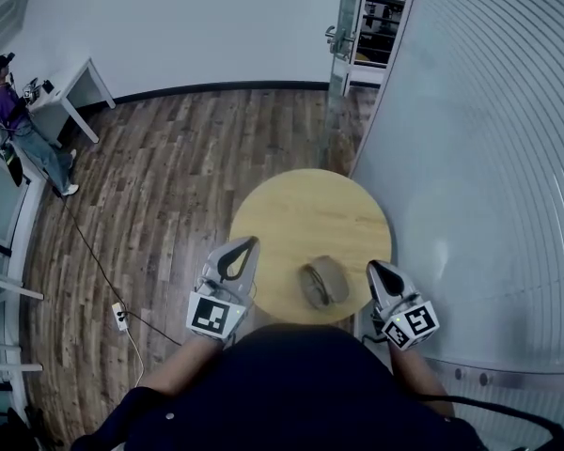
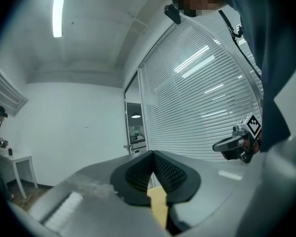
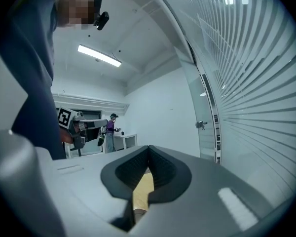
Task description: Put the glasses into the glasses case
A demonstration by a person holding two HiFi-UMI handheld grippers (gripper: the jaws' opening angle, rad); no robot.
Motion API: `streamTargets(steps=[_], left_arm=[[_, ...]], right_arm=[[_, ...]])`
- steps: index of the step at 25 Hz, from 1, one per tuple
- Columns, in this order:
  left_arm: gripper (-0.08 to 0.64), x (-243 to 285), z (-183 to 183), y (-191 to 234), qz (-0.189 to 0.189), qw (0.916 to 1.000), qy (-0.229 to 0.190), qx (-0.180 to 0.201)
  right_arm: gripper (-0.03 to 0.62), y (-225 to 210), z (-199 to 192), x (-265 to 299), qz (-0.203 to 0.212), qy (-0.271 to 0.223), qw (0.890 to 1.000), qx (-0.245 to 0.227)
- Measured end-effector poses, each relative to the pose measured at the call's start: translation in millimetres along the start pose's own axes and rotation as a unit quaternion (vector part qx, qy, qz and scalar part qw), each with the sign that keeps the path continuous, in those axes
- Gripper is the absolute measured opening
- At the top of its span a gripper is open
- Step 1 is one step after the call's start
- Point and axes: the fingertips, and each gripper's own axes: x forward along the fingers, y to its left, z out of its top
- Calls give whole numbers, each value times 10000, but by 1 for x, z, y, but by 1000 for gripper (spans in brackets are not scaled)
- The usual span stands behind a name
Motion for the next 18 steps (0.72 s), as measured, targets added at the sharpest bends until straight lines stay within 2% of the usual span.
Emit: streamTargets(steps=[4, 8, 18], left_arm=[[5, -3, -9, 2, -28, 10000, 81, 51], [6, -8, -21, 5, 10, 9998, 199, -101], [6, -7, -17, 14, 56, 9996, 257, -75]], right_arm=[[9, 0, -7, 3, -40, 140, 9998, -95], [9, 0, -11, 5, -119, 235, 9995, -179], [9, 2, -23, 10, -31, 526, 9986, -96]])
